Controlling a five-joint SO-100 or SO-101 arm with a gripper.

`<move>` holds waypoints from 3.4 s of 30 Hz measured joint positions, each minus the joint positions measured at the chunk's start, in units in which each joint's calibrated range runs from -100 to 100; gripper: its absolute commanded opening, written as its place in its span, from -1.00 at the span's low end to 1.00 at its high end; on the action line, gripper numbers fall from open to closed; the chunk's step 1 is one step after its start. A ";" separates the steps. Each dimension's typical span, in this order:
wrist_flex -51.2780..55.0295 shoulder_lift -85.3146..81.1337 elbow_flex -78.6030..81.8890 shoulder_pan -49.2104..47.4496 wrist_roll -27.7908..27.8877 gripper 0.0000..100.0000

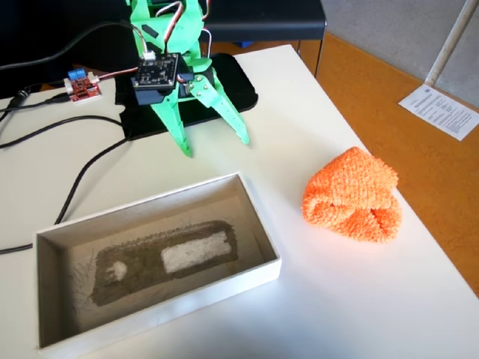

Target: Remove orange objects from table

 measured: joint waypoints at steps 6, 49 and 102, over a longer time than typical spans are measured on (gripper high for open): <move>0.00 0.00 0.00 0.00 0.00 -0.23; 0.00 0.00 0.00 0.00 0.00 -0.23; 0.00 0.00 0.00 -2.38 0.44 -0.18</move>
